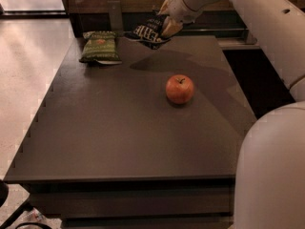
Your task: Move blue chip bag near green jalapeno chip bag
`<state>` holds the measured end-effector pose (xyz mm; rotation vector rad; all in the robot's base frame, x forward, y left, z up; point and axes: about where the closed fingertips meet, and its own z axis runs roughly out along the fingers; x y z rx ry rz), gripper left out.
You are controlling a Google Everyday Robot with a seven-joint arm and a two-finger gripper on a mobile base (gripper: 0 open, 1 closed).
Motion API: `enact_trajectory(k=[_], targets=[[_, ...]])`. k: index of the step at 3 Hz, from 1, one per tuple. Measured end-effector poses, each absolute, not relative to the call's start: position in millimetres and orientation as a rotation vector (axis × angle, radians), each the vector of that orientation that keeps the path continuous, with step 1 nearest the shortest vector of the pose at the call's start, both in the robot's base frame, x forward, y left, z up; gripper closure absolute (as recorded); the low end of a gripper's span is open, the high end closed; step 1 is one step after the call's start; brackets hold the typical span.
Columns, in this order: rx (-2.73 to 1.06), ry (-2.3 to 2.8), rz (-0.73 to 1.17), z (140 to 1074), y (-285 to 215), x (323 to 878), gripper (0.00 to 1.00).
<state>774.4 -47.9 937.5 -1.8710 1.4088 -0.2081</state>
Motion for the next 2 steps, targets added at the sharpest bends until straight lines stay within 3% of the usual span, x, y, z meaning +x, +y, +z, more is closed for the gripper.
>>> enact_trajectory(k=[1,2], targets=[[-1.868,1.381,-0.116,910.8,-17.8,787.8,1.00],[-1.872,1.384,-0.109,906.1,-15.8,788.7,0.81]])
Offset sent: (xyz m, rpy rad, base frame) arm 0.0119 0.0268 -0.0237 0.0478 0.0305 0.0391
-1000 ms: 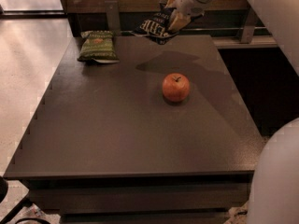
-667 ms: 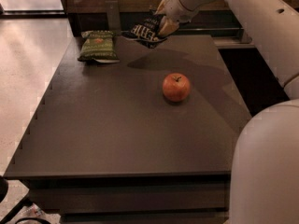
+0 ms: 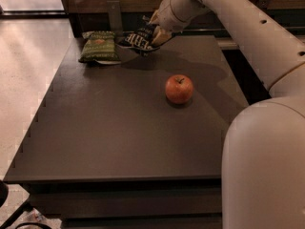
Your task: Move blue chip bag near green jalapeno chip bag
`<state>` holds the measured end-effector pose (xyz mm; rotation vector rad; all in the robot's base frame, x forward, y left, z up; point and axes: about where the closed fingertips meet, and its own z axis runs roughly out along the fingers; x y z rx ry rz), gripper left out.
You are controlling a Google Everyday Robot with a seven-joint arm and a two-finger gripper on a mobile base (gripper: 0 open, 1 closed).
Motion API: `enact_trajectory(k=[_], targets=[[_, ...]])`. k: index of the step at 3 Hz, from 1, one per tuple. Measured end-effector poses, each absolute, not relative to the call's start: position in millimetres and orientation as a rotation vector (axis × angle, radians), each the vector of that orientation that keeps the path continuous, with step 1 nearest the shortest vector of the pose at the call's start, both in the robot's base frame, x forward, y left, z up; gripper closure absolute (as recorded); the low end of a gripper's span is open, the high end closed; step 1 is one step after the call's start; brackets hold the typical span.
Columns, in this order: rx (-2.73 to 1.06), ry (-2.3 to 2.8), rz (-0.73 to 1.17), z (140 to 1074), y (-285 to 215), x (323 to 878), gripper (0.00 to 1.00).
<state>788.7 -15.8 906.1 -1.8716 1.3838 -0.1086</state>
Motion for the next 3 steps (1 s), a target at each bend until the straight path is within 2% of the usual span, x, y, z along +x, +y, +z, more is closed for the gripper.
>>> enact_trajectory(k=[3], targets=[[-1.883,1.384,-0.093,897.0,-9.2,789.4,0.13]])
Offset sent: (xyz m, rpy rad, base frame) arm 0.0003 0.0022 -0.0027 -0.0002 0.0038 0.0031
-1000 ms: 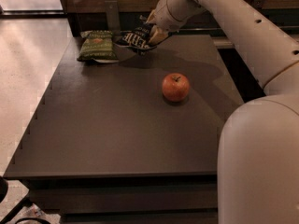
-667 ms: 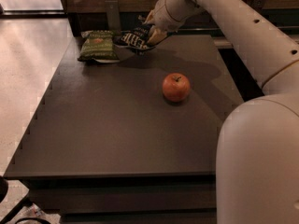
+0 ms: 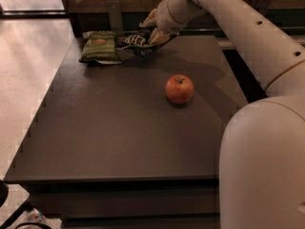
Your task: Move blue chip bag near green jalapeno chip bag
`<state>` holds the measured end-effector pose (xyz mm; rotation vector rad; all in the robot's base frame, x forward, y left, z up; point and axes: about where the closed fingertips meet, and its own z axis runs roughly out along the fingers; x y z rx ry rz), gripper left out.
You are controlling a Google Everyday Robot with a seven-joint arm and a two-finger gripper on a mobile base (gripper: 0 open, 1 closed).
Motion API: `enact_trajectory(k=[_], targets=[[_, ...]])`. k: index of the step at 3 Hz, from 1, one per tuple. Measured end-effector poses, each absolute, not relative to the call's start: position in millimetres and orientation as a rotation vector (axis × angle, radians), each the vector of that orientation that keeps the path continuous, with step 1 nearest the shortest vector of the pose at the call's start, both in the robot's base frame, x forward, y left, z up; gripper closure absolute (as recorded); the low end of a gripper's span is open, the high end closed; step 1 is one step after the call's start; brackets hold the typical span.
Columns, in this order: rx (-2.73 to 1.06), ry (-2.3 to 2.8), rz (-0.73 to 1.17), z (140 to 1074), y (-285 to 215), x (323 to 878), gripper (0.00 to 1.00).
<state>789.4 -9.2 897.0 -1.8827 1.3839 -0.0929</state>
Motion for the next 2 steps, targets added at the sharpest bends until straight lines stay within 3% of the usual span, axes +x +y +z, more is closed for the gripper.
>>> enact_trajectory(k=[1,2], targets=[[-1.886,1.384,-0.088,894.1,-6.9,789.6,0.00],[-1.886,1.384,-0.088,894.1,-6.9,789.6,0.00]])
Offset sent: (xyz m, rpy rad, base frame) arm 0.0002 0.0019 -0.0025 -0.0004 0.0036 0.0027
